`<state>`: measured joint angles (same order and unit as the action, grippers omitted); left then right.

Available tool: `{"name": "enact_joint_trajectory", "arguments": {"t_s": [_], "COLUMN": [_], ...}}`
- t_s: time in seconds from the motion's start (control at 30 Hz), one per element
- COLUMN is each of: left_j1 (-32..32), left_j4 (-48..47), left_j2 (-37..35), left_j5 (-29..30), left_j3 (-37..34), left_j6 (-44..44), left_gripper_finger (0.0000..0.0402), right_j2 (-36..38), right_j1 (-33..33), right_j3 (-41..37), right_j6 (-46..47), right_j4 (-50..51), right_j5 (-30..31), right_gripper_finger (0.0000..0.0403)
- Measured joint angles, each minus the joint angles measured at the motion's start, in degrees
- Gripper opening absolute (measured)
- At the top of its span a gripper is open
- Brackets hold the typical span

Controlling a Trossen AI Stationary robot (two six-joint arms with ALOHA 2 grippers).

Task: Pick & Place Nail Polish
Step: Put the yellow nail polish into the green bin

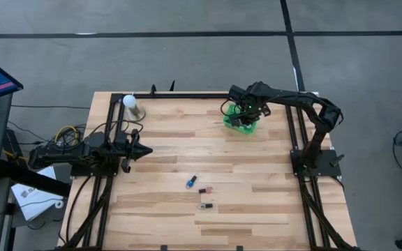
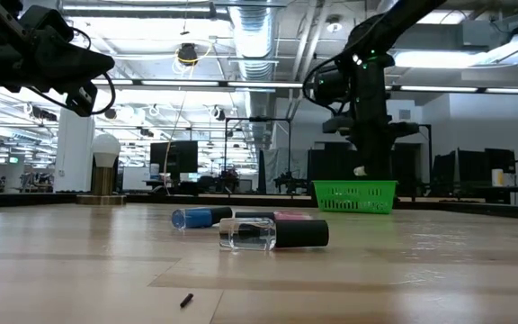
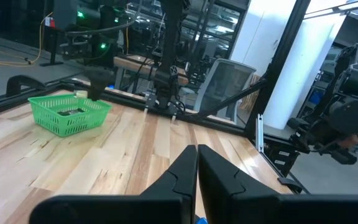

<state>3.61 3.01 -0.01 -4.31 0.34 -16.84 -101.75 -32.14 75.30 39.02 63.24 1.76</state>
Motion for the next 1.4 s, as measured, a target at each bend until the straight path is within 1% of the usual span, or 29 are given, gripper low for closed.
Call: {"name": "enact_joint_trajectory", "arguments": {"t_s": [0.2, 0.33, 0.6, 0.77, 0.93, 1.1, 1.23, 1.4], "left_j1": [0.0, 0.0, 0.0, 0.0, 0.0, 0.0, 0.0, 0.0], "left_j4": [0.0, 0.0, 0.0, 0.0, 0.0, 0.0, 0.0, 0.0], "left_j2": [0.0, 0.0, 0.0, 0.0, 0.0, 0.0, 0.0, 0.0], "left_j5": [0.0, 0.0, 0.0, 0.0, 0.0, 0.0, 0.0, 0.0], "left_j3": [0.0, 0.0, 0.0, 0.0, 0.0, 0.0, 0.0, 0.0], "left_j6": [0.0, 0.0, 0.0, 0.0, 0.0, 0.0, 0.0, 0.0], "left_gripper_finger": [0.0008, 0.0008, 0.0008, 0.0008, 0.0008, 0.0008, 0.0008, 0.0008], "right_j2": [0.0, 0.0, 0.0, 0.0, 0.0, 0.0, 0.0, -0.3], "right_j1": [-0.2, -0.2, -0.2, -0.2, -0.2, 0.2, 0.3, 0.2], "right_j3": [-2.2, -2.4, -2.4, -2.4, -2.4, -2.4, -2.4, -2.3], "right_j6": [2.9, 3.6, 8.1, 15.6, 22.2, 26.9, 31.1, 32.2], "right_j4": [0.2, -0.1, -1.5, -1.5, -0.2, -0.5, -0.7, -0.8], "right_j5": [-0.1, -0.2, 0.1, 0.2, 0.2, 0.3, 3.6, 4.6], "right_gripper_finger": [0.0054, 0.0054, 0.0059, 0.0069, 0.007, 0.0071, 0.0071, 0.0072]}}
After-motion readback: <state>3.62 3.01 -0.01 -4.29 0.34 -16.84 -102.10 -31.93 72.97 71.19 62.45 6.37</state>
